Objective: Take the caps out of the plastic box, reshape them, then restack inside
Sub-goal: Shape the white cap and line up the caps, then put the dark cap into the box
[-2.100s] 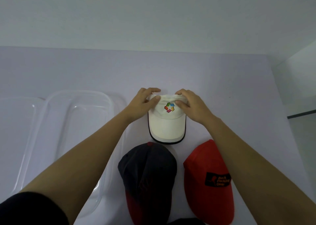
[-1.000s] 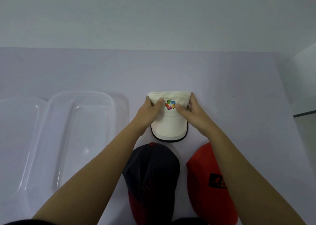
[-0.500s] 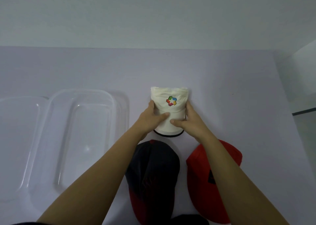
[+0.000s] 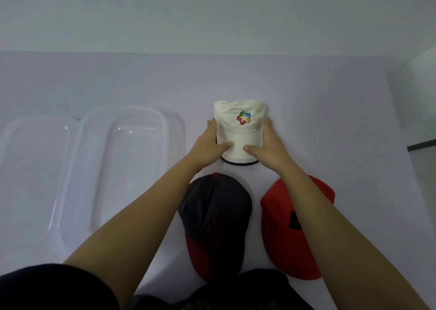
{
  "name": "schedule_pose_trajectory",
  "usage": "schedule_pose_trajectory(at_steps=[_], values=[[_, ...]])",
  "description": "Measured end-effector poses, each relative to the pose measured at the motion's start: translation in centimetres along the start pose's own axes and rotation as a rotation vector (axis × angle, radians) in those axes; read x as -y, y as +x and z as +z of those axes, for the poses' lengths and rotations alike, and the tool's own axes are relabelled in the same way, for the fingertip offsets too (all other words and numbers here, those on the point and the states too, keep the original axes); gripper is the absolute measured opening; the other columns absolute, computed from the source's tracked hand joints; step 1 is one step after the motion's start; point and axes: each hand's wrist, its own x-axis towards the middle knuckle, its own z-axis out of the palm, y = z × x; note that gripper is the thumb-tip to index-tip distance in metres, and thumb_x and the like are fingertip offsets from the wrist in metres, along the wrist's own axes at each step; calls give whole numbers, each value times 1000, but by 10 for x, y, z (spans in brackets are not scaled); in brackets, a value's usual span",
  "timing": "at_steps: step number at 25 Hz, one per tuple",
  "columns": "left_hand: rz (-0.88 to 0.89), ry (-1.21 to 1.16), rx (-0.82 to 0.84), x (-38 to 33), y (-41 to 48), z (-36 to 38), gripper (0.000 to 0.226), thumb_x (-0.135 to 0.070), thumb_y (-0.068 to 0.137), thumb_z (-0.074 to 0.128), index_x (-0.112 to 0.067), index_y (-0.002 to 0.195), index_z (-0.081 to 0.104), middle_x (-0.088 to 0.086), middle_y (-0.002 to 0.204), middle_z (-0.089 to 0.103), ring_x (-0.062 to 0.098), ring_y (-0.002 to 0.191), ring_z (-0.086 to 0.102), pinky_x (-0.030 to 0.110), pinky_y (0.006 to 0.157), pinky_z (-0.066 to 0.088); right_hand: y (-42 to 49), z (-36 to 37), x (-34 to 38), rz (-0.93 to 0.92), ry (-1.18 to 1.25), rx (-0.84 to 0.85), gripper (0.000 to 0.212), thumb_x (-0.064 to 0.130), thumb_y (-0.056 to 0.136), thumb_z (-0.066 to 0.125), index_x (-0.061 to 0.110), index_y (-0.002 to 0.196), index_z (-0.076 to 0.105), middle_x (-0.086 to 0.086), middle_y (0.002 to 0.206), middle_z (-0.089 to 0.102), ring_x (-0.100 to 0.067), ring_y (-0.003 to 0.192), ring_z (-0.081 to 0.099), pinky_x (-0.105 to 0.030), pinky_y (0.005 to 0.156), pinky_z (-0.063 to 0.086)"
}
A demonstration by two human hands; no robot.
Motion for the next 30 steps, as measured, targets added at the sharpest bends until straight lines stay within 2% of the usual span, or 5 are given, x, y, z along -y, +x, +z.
schedule_pose_trajectory(at_steps=[5,11,15,21,30], values=[[-41,123,-16,14,-63,-22,80,-34,90,59,-20,152,10,-2,160,11,19,146,17,35,115,20,-80,6,26,-6,52,61,69,25,89,62,21,147,24,0,152,29,-15,139,29,-26,109,25],[-132,161,17,56,-109,4,103,-32,78,75,-13,151,5,8,160,12,25,144,21,40,115,27,-103,39,17,142,-97,434,109,23,73,79,21,151,2,-2,159,6,-20,144,15,-35,112,24],[-218,-81,16,74,-114,8,99,-26,74,79,-16,150,16,9,149,35,26,131,41,37,103,40,-89,48,12,240,-108,517,115,19,68,82,23,151,2,-8,157,20,-27,140,28,-37,107,34],[-144,-115,98,73,-121,3,70,-21,64,86,-16,122,49,6,118,60,20,103,62,39,90,55,-84,36,7,254,-24,677,78,24,44,87,17,117,60,-4,113,69,-22,103,65,-43,95,51],[23,-105,388,30,-145,-46,43,-6,76,75,-16,116,64,4,107,73,22,99,70,41,89,56,-125,7,46,6,353,518,50,-1,75,73,11,121,59,-12,120,66,-25,111,63,-46,100,47]])
